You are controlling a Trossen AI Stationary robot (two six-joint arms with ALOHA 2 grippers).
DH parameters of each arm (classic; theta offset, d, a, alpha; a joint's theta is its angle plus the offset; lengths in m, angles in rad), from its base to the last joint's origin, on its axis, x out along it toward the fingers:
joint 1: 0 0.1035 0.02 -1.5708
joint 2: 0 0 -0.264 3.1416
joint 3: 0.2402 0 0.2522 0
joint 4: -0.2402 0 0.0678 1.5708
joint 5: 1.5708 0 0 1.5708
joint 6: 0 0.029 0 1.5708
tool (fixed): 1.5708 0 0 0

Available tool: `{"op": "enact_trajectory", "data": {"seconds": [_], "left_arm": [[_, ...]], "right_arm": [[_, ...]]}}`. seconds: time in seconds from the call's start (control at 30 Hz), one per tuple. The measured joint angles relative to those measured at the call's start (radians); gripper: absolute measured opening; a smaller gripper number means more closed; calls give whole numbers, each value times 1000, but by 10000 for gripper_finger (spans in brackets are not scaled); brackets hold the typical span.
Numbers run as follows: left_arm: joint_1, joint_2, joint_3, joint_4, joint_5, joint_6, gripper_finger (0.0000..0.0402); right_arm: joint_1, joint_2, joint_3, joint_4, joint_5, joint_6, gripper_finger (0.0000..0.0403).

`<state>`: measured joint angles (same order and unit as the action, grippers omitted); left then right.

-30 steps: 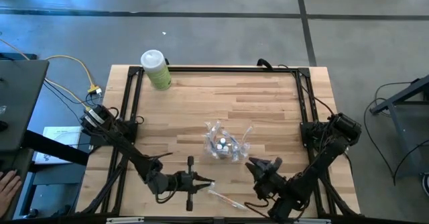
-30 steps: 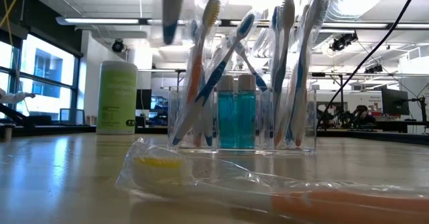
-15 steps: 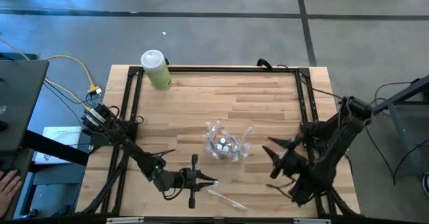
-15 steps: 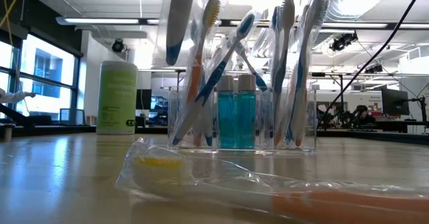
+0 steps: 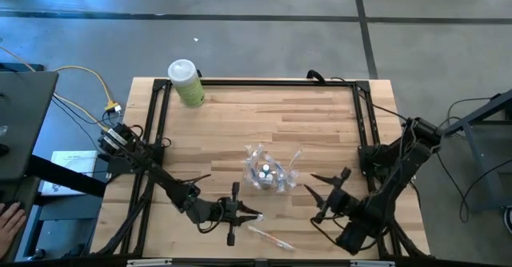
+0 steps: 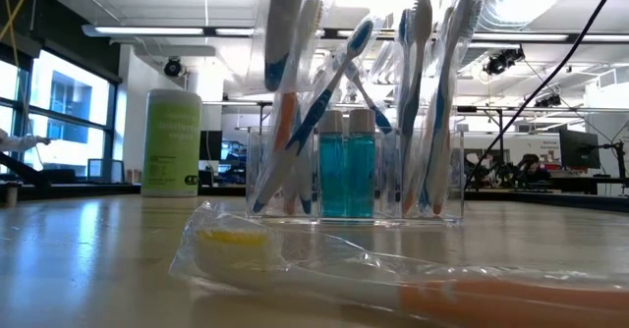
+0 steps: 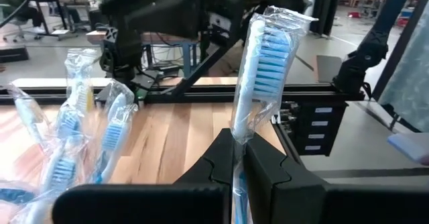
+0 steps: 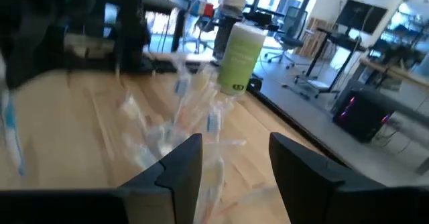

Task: Pick & Place toothbrushing station
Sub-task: Put the blue toothbrush into the transparent organizer

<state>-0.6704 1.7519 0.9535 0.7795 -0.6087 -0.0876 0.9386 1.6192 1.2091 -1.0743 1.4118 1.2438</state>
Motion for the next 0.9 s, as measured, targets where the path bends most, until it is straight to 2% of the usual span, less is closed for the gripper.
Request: {"op": "enact_trajectory", "data": {"seconds": [0.2, 0.33, 0.43, 0.6, 0.7, 0.77, 0.83, 0.9], "left_arm": [[3, 0, 0, 0, 16, 4, 8], [0, 0, 0, -1, 16, 4, 8], [0, 0, 0, -1, 16, 4, 8], [0, 0, 0, -2, 16, 3, 8], [0, 0, 0, -2, 15, 4, 9], [-3, 0, 0, -2, 15, 6, 9], [-7, 0, 0, -2, 13, 9, 10], [-13, 0, 0, -2, 13, 18, 10]], "right_arm": [[-14, 10, 0, 104, -146, -206, 165], [-27, 10, -2, 262, -313, -490, 153], [-39, 11, -37, 486, -433, -724, 141], [-68, 10, -125, 860, -489, -1060, 125], [-98, 10, -197, 1109, -538, -1190, 120], [-119, 10, -257, 1262, -613, -1261, 116], [-144, 10, -309, 1396, -690, -1304, 110], [-162, 10, -352, 1505, -724, -1326, 104]]}}
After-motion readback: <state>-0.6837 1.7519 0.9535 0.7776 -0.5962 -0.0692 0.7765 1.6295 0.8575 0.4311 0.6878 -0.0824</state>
